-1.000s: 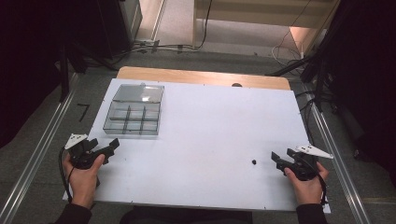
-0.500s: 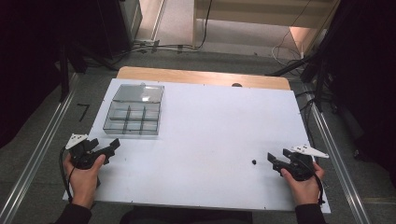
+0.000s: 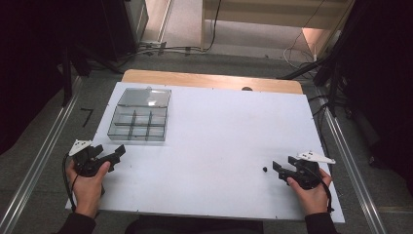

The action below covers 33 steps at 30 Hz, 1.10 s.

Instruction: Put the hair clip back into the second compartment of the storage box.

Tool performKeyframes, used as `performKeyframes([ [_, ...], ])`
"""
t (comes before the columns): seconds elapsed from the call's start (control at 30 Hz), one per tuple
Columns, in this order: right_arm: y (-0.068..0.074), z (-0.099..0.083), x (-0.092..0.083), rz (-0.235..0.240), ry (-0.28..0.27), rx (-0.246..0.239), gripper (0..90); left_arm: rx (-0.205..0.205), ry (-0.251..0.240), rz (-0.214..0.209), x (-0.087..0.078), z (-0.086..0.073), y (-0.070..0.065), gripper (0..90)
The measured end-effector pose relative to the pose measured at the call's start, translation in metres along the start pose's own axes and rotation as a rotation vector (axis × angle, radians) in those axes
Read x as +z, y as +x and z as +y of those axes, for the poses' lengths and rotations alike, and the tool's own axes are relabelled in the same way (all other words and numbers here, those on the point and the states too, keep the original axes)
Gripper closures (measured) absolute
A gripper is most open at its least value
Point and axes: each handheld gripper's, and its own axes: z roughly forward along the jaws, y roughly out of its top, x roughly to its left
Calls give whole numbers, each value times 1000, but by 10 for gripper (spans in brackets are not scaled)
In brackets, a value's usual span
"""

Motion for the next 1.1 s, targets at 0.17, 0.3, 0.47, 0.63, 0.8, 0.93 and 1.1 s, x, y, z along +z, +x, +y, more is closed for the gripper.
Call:
performKeyframes([
  [0.17,4,0,2,2,11,-9,297,1,2,-2,0,0,0,86],
  [0.3,7,0,4,7,21,-15,307,3,3,-3,0,0,0,86],
  [0.47,11,0,6,17,34,-25,324,2,4,-2,1,0,0,86],
  [0.63,16,0,8,33,46,-39,366,1,4,-4,1,0,-1,86],
  [0.8,21,0,10,52,59,-54,415,2,5,-4,1,0,-1,86],
  [0.93,24,0,11,59,68,-63,476,2,5,-5,1,0,-1,86],
  [1.1,26,-1,14,75,86,-67,539,4,13,-6,2,-1,-2,86],
])
